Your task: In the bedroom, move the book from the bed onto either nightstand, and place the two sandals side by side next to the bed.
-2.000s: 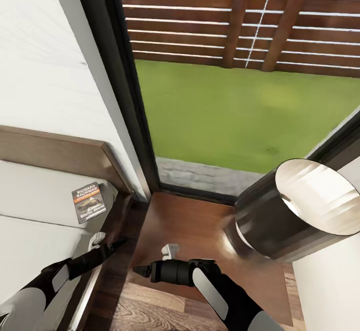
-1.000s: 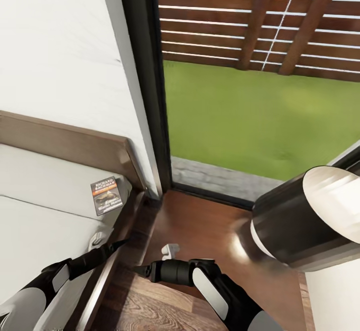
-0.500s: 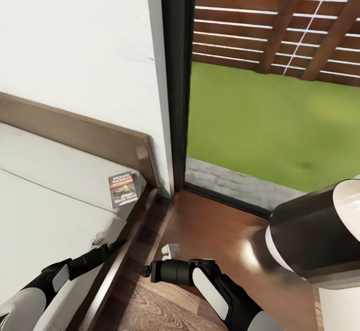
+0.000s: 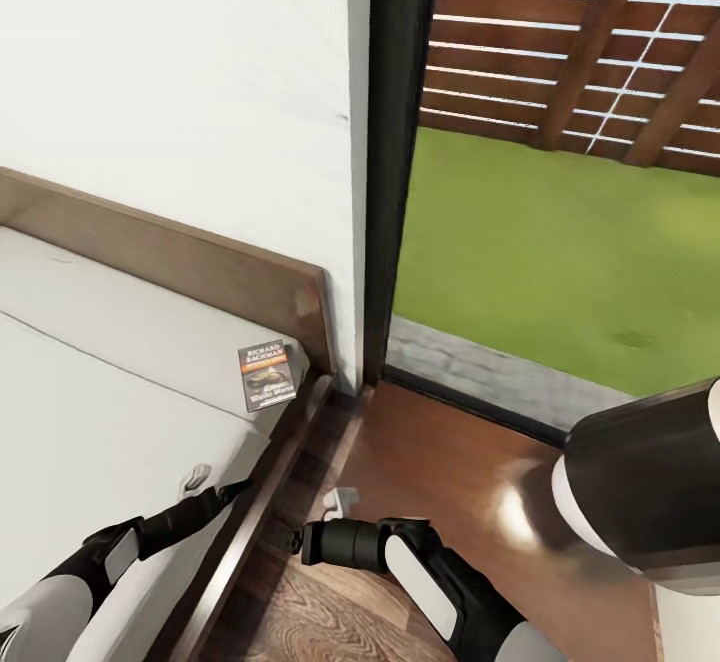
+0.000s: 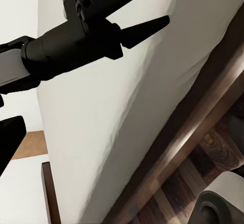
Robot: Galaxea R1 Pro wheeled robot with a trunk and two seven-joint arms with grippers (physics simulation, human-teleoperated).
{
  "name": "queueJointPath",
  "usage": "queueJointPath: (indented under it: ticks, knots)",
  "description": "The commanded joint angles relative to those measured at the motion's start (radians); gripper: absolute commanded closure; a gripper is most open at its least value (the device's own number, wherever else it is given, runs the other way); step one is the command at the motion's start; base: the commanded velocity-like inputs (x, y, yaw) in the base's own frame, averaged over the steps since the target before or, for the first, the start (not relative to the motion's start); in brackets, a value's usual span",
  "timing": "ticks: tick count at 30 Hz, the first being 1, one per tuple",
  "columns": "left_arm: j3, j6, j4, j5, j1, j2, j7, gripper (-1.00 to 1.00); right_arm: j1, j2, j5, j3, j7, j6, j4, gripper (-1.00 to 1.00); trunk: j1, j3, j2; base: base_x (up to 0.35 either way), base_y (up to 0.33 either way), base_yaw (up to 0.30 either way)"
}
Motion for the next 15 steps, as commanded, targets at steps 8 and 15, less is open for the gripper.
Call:
queueJointPath:
  ticks: [8,15]
  knots:
    - [-0.003,0.010,0.000,0.009,0.000,0.000,-0.001,-1.00,-0.001,0.000,-0.005,0.000,0.000,0.005,0.000,-1.00,0.000,-0.001,0.000,0.029,0.041,0.001]
    - [-0.003,0.010,0.001,0.009,0.000,0.000,0.000,-1.00,0.000,0.000,-0.005,0.000,0.000,0.005,0.000,-1.00,0.000,-0.001,0.000,0.079,0.076,0.000]
